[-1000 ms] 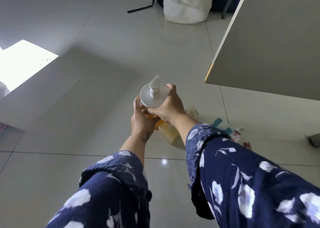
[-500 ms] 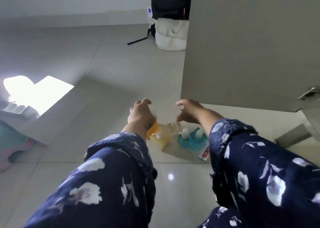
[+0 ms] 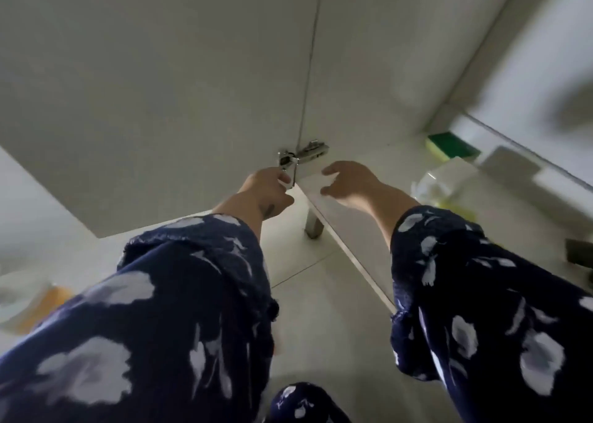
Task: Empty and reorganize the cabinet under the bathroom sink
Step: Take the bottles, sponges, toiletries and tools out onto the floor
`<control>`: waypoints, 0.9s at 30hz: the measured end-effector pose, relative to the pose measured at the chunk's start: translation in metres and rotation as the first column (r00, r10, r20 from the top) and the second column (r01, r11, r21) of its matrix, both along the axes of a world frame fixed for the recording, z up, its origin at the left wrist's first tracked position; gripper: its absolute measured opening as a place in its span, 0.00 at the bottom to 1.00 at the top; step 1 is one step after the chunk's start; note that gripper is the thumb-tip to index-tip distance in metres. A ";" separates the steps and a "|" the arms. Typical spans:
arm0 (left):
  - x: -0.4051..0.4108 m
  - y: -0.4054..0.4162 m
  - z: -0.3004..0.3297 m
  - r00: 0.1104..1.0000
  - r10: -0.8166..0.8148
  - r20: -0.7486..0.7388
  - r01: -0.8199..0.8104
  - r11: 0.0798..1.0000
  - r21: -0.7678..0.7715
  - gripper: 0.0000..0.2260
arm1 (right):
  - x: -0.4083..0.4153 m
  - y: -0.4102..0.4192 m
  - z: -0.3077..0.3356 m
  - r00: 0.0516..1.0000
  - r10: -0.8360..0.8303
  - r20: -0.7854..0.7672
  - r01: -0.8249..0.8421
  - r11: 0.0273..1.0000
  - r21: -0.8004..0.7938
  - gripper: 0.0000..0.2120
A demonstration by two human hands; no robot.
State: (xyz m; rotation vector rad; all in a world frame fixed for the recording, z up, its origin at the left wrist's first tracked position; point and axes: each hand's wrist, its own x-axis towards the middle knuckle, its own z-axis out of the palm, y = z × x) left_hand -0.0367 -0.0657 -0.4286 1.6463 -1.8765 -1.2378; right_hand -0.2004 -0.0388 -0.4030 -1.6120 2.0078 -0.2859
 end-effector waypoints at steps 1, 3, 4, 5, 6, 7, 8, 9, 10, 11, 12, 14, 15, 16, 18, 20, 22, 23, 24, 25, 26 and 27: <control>-0.023 -0.003 -0.005 0.999 -0.044 -0.018 0.044 0.999 -0.010 0.15 | -0.023 0.003 -0.004 0.998 -0.057 -0.007 0.057 0.998 -0.024 0.18; -0.067 -0.006 -0.014 0.991 -0.127 -0.039 0.125 0.991 -0.045 0.15 | -0.062 0.011 -0.012 0.983 -0.179 -0.030 0.175 0.980 -0.090 0.15; -0.088 -0.007 -0.019 0.985 -0.163 -0.052 0.160 0.985 -0.064 0.15 | -0.079 0.015 -0.015 0.968 -0.248 -0.037 0.241 0.961 -0.136 0.14; -0.109 -0.009 -0.023 0.978 -0.199 -0.066 0.193 0.978 -0.081 0.16 | -0.095 0.019 -0.016 0.949 -0.315 -0.021 0.307 0.934 -0.181 0.14; -0.127 -0.010 -0.027 0.970 -0.234 -0.068 0.227 0.969 -0.092 0.16 | -0.110 0.023 -0.018 0.926 -0.376 0.004 0.368 0.904 -0.216 0.15; -0.144 -0.011 -0.030 0.962 -0.266 -0.056 0.259 0.960 -0.102 0.16 | -0.125 0.028 -0.020 0.904 -0.428 0.008 0.417 0.877 -0.239 0.16; -0.159 -0.013 -0.033 0.957 -0.287 -0.043 0.281 0.953 -0.111 0.16 | -0.138 0.032 -0.022 0.883 -0.470 -0.004 0.455 0.856 -0.245 0.16; -0.172 -0.014 -0.036 0.953 -0.301 -0.038 0.295 0.948 -0.124 0.15 | -0.151 0.036 -0.026 0.863 -0.504 -0.033 0.483 0.842 -0.240 0.16; -0.184 -0.016 -0.039 0.949 -0.314 -0.037 0.307 0.942 -0.137 0.15 | -0.162 0.041 -0.032 0.843 -0.532 -0.082 0.503 0.833 -0.229 0.16; -0.195 -0.017 -0.042 0.944 -0.328 -0.031 0.319 0.935 -0.157 0.15 | -0.173 0.045 -0.039 0.821 -0.551 -0.151 0.518 0.829 -0.212 0.16; -0.206 -0.018 -0.045 0.940 -0.340 -0.011 0.333 0.926 -0.176 0.15 | -0.181 0.050 -0.045 0.796 -0.564 -0.218 0.532 0.825 -0.191 0.15; -0.224 -0.019 -0.049 0.934 -0.356 0.035 0.356 0.910 -0.215 0.16 | -0.190 0.057 -0.057 0.746 -0.607 -0.274 0.596 0.792 -0.133 0.15; -0.234 -0.020 -0.050 0.931 -0.362 0.046 0.362 0.902 -0.234 0.16 | -0.192 0.059 -0.062 0.732 -0.622 -0.278 0.621 0.777 -0.105 0.16; -0.243 -0.023 -0.051 0.929 -0.366 0.050 0.366 0.897 -0.248 0.16 | -0.193 0.060 -0.069 0.730 -0.625 -0.275 0.630 0.772 -0.082 0.18; -0.262 -0.031 -0.053 0.926 -0.372 0.068 0.377 0.889 -0.261 0.16 | -0.192 0.060 -0.086 0.744 -0.621 -0.246 0.623 0.778 -0.083 0.22; -0.279 -0.042 -0.056 0.927 -0.365 0.087 0.375 0.884 -0.280 0.15 | -0.193 0.059 -0.102 0.730 -0.651 -0.209 0.626 0.759 -0.180 0.22; -0.296 -0.053 -0.059 0.925 -0.369 0.094 0.380 0.876 -0.296 0.14 | -0.197 0.056 -0.114 0.701 -0.670 -0.244 0.612 0.741 -0.278 0.22; -0.304 -0.058 -0.060 0.922 -0.375 0.094 0.385 0.871 -0.304 0.14 | -0.200 0.055 -0.118 0.690 -0.670 -0.274 0.595 0.741 -0.313 0.22; -0.312 -0.063 -0.062 0.919 -0.384 0.091 0.392 0.865 -0.313 0.14 | -0.204 0.053 -0.120 0.682 -0.669 -0.296 0.581 0.741 -0.336 0.22; -0.321 -0.068 -0.063 0.914 -0.395 0.088 0.402 0.856 -0.326 0.14 | -0.210 0.052 -0.121 0.674 -0.671 -0.311 0.578 0.740 -0.344 0.22; -0.329 -0.074 -0.066 0.910 -0.406 0.089 0.410 0.844 -0.346 0.14 | -0.217 0.051 -0.121 0.664 -0.678 -0.316 0.588 0.734 -0.339 0.22; -0.338 -0.082 -0.069 0.906 -0.413 0.091 0.416 0.833 -0.364 0.14 | -0.226 0.050 -0.121 0.652 -0.691 -0.310 0.612 0.722 -0.322 0.22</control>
